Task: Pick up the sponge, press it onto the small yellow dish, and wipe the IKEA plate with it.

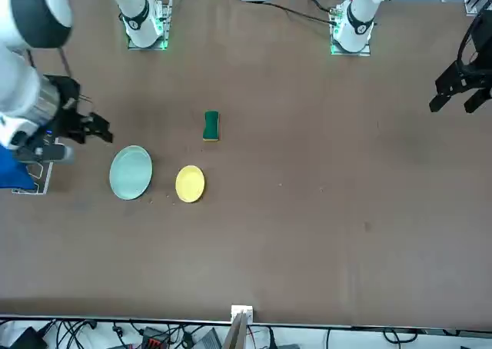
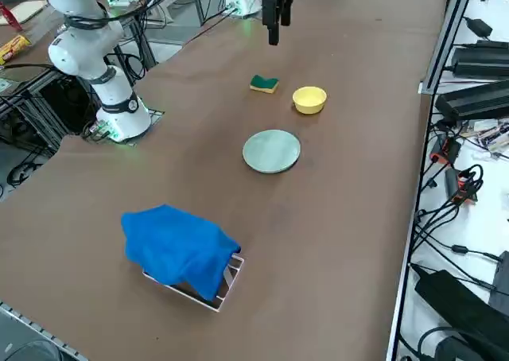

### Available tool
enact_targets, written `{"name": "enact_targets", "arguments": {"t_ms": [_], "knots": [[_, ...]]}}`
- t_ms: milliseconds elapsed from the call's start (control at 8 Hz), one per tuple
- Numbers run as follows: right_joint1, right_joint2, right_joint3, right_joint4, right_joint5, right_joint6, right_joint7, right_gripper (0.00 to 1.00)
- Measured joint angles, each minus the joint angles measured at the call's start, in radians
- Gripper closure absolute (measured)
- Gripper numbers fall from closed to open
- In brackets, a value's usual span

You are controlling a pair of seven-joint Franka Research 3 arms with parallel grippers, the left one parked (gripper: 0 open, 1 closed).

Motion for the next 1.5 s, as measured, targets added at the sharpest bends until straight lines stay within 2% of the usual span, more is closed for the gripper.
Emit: {"name": "enact_targets", "arguments": {"t_ms": [250, 375, 750, 1500], "knots": [[-0.053, -0.022, 0.0, 0.033, -0.052, -0.027, -0.028, 0.0], [-0.056, -0.036, 0.005, 0.058, -0.091, -0.063, -0.037, 0.0], [-0.056, -0.083, 0.026, 0.074, -0.1, -0.17, -0.048, 0.0], [-0.056, -0.087, 0.03, 0.054, -0.098, -0.167, -0.047, 0.0]]}}
